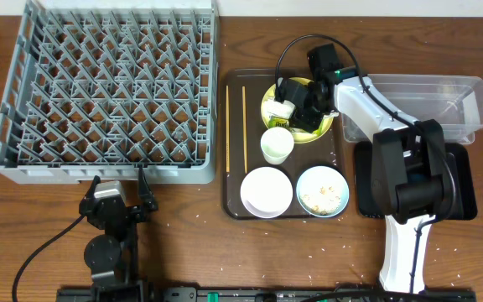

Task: Sort waste into correct bins and load items into the dishwasher
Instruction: 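Reach right gripper to yellow plate and grasp wrapper and napkin, then carry wrapper and napkin with right gripper into clear plastic bin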

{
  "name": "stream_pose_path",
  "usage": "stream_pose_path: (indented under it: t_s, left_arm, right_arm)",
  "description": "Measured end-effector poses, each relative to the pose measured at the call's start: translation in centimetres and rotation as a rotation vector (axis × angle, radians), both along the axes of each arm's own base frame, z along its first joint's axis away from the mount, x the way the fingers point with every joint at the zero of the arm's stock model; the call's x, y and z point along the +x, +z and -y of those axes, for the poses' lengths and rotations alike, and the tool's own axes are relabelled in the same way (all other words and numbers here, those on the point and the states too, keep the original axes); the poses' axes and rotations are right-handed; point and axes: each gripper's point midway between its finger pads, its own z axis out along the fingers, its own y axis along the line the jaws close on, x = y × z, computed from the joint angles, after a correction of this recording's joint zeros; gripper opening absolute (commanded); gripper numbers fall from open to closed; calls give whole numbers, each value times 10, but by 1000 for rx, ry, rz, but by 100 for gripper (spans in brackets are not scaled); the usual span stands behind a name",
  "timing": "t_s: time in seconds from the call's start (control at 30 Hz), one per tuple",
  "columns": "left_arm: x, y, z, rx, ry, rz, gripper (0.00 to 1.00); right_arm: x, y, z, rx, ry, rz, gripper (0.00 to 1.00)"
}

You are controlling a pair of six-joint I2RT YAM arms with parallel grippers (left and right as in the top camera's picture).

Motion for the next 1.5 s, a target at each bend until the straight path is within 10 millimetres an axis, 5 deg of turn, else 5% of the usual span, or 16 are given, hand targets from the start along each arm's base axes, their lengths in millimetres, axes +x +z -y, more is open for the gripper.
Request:
stream_pose_path:
  t_s: [0.1, 0.23, 0.6, 0.7, 0.83, 0.9, 1.0, 1.03, 1.07, 1.13, 1.27, 1.5]
  left_arm:
    - [0, 0, 0, 0, 0, 0, 88]
    - [0, 0, 0, 0, 0, 0, 88]
    - [0, 0, 0, 0, 0, 0, 88]
    - [0, 0, 0, 0, 0, 0, 88]
    - [0, 0, 0, 0, 0, 0, 88]
    - [0, 0, 0, 0, 0, 0, 88]
    - [0, 0, 0, 0, 0, 0, 88]
    - [0, 0, 0, 0, 0, 0, 88]
    - [0, 0, 0, 0, 0, 0, 88]
    - [0, 0, 0, 0, 0, 0, 88]
    - [0, 0, 0, 0, 0, 0, 88]
    - [0, 0, 0, 0, 0, 0, 88]
  right_arm:
    - [2, 0, 2, -10, -5, 9, 37]
    - [4, 0, 4, -24, -11, 17, 1]
    - [19, 14, 4, 15, -200, 20, 1]
    - [36, 52, 0, 81, -316, 73, 1]
    - [56, 144, 3, 222, -484, 219, 1]
    - [60, 194, 18, 290, -611, 294, 2]
    - [60, 254, 86, 364, -1004, 383, 2]
    - [59, 256, 103, 369, -1107, 386, 7]
    - [56, 253, 126, 367, -1253, 378, 99]
    - [45, 236, 172, 352, -1558, 347, 99]
    - [38, 203, 222, 347, -1887, 326, 99]
    - [30, 175, 236, 371, -2094, 281, 99]
